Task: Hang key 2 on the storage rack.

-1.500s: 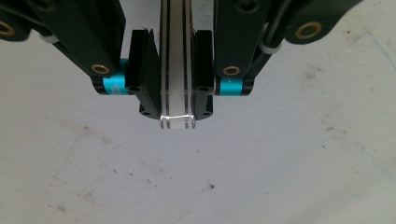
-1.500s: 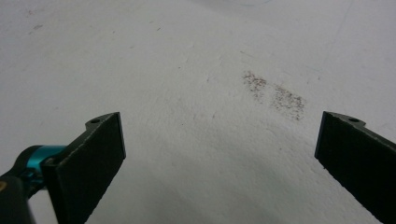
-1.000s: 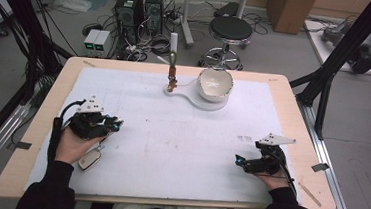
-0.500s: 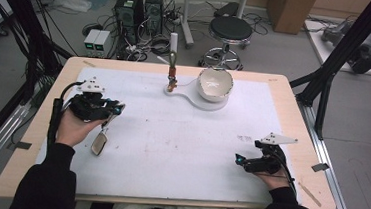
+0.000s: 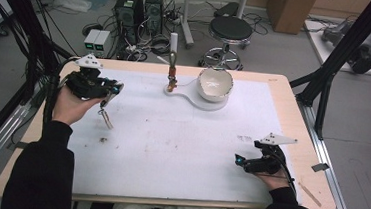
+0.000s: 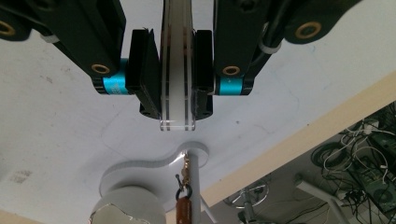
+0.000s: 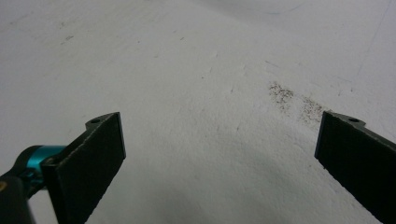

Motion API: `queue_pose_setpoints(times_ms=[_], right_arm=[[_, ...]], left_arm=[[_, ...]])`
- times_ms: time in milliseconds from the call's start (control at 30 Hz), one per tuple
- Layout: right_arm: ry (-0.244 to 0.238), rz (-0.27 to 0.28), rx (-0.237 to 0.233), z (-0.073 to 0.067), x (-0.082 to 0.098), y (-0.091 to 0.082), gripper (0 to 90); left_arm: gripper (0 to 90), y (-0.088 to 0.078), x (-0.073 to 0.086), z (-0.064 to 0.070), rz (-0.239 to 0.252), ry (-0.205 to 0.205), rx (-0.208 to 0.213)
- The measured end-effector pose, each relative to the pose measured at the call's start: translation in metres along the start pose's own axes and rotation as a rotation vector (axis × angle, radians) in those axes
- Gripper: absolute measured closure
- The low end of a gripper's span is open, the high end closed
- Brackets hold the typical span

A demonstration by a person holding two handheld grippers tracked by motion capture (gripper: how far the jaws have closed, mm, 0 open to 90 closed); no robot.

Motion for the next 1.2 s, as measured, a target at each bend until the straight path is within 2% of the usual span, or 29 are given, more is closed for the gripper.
queue_pose_setpoints(times_ms=[200,333,433,500,633,833,900,1067,1200], right_arm=[[-0.009,-0.002,0.01,0.002,0.001,-0.001,0.7],[-0.004,0.004,0.011,0.003,0.0,-0.002,0.7],[-0.012,0.005,0.015,0.004,0.0,-0.002,0.7],[-0.005,-0.003,0.016,0.005,0.001,-0.002,0.7],[0.005,0.002,0.019,0.006,0.001,-0.004,0.7],[-0.004,0.004,0.027,0.006,0.001,-0.005,0.7],[-0.001,-0.003,0.025,0.006,0.002,-0.004,0.7],[-0.006,0.001,0.027,0.006,0.001,-0.005,0.7],[-0.005,0.014,0.025,0.005,0.0,-0.006,0.7]], left_arm=[[74.0,0.009,-0.02,-0.011,-0.03,0.0,-0.018],[74.0,0.015,-0.033,-0.015,-0.04,0.013,-0.014],[73.9,0.022,-0.043,-0.017,-0.038,0.021,0.006],[73.9,0.028,-0.05,-0.019,-0.059,0.038,0.001],[74.0,0.037,-0.061,-0.021,-0.08,0.044,0.001],[74.0,0.046,-0.077,-0.025,-0.083,0.036,0.002],[74.0,0.049,-0.081,-0.026,-0.076,0.04,0.0],[74.0,0.057,-0.09,-0.03,-0.094,0.063,0.006],[74.0,0.059,-0.101,-0.036,-0.069,0.054,-0.009]])
Point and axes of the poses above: each handheld gripper's, and its own axes: y roughly forward along the jaws, x roughly out of its underside, z roughly to its right, the point moved 7 cm from there along y, roughly forward along the jaws, and after that the axes turned 11 degrees about x, right-handed, at the moved point
